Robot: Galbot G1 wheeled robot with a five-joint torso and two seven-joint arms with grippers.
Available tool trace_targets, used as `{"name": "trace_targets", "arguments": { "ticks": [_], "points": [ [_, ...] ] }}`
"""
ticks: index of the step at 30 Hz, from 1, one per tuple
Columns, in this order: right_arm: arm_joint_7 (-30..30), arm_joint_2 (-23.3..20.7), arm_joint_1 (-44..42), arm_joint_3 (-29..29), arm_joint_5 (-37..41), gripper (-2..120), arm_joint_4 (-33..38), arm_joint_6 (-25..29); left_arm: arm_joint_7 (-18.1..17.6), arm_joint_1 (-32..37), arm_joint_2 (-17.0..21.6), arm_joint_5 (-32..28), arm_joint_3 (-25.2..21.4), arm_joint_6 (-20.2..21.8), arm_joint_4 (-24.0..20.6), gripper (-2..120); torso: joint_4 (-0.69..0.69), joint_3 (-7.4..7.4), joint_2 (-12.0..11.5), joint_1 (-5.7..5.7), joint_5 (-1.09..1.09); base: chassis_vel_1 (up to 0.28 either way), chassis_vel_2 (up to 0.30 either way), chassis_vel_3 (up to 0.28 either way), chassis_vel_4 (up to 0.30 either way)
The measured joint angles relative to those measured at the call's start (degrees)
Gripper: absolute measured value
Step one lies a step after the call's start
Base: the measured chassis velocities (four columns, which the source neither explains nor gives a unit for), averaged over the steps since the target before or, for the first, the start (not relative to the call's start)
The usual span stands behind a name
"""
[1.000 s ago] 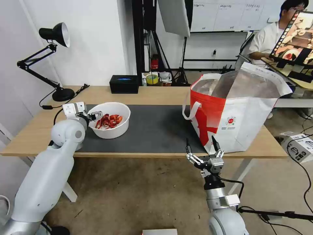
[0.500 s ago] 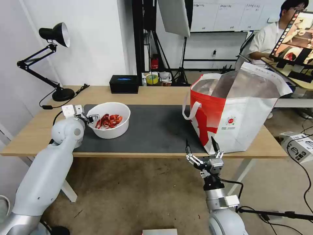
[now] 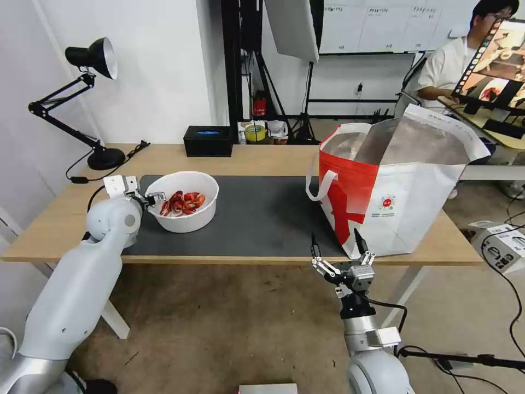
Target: Pick up the trash from the table and place it into the takeout bag.
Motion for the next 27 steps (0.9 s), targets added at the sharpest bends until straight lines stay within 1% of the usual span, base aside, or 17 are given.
{"name": "trace_targets", "arguments": {
  "ticks": [8, 9, 10, 11, 14, 15, 16, 18, 19, 20, 21, 24, 25, 27],
  "points": [
    [0.08, 0.0, 0.06, 0.22, 0.15, 100, 0.07, -0.02, -0.09, 0.26, -0.09, -0.01, 0.1, -0.08, 0.51, 100, 0.0, 0.0, 0.0, 0.0, 0.01, 0.0, 0.0, 0.0, 0.0],
    [0.08, 0.05, 0.03, 0.21, 0.15, 100, 0.07, -0.02, -0.11, 0.29, -0.13, 0.01, 0.12, -0.11, 0.63, 99, 0.0, 0.0, 0.0, 0.0, 0.01, 0.0, 0.0, 0.0, 0.0],
    [0.09, 0.09, 0.01, 0.21, 0.16, 100, 0.07, -0.01, -0.11, 0.34, -0.18, 0.01, 0.12, -0.11, 0.71, 95, 0.0, 0.0, 0.0, 0.0, 0.01, 0.0, 0.0, 0.0, 0.0],
    [0.09, 0.09, 0.01, 0.21, 0.16, 100, 0.07, -0.01, -0.11, 0.34, -0.18, 0.01, 0.12, -0.11, 0.71, 95, 0.0, 0.0, 0.0, 0.0, 0.01, 0.0, 0.0, 0.0, 0.0],
    [0.09, 0.06, 0.02, 0.2, 0.17, 100, 0.1, -0.01, -0.12, 0.42, -0.32, -0.05, 0.14, -0.09, 0.93, 80, 0.0, 0.0, 0.0, 0.0, -0.01, 0.0, 0.0, 0.0, 0.0],
    [0.09, 0.06, 0.02, 0.2, 0.17, 100, 0.1, -0.01, -0.12, 0.42, -0.32, -0.05, 0.14, -0.09, 0.93, 80, 0.0, 0.0, 0.0, 0.0, -0.01, 0.0, 0.0, 0.0, 0.0],
    [0.1, 0.02, 0.07, 0.2, 0.18, 100, 0.12, -0.02, -0.11, 0.39, -0.32, -0.05, 0.14, -0.09, 0.95, 75, 0.0, 0.0, 0.0, 0.0, 0.0, 0.0, 0.0, 0.0, 0.0],
    [0.1, 0.0, 0.1, 0.2, 0.19, 100, 0.14, -0.02, -0.11, 0.34, -0.32, -0.05, 0.13, -0.09, 1.0, 74, 0.0, 0.0, 0.0, 0.0, 0.0, 0.0, 0.0, 0.0, 0.0],
    [0.11, -0.06, 0.17, 0.21, 0.21, 100, 0.16, -0.05, -0.11, 0.21, -0.33, -0.05, 0.12, -0.09, 1.11, 64, 0.0, 0.0, -0.01, 0.0, 0.0, 0.0, 0.0, 0.0, 0.0],
    [0.11, -0.06, 0.18, 0.22, 0.22, 100, 0.16, -0.07, -0.09, 0.14, -0.32, -0.05, 0.11, -0.09, 1.18, 59, 0.0, 0.0, -0.01, 0.0, 0.0, 0.0, 0.0, 0.0, 0.0],
    [0.11, -0.06, 0.18, 0.22, 0.22, 100, 0.16, -0.07, -0.09, 0.14, -0.32, -0.05, 0.11, -0.09, 1.18, 59, 0.0, 0.0, -0.01, 0.0, 0.0, 0.0, 0.0, 0.0, 0.0],
    [0.13, -0.07, 0.2, 0.22, 0.24, 100, 0.16, -0.1, -0.02, 0.0, -0.32, -0.04, 0.09, -0.09, 1.39, 45, 0.0, 0.0, -0.01, 0.0, 0.0, 0.0, 0.0, 0.0, 0.0],
    [0.13, -0.07, 0.2, 0.22, 0.24, 100, 0.16, -0.1, -0.02, 0.0, -0.32, -0.04, 0.09, -0.09, 1.39, 45, 0.0, 0.0, -0.01, 0.0, 0.0, 0.0, 0.0, 0.0, 0.0],
    [0.14, -0.06, 0.31, 0.26, 0.26, 100, 0.16, -0.12, 0.04, -0.09, -0.28, -0.04, 0.09, -0.07, 1.48, 34, 0.0, 0.0, -0.01, 0.0, 0.0, 0.0, 0.0, 0.0, 0.0]
  ]
}}
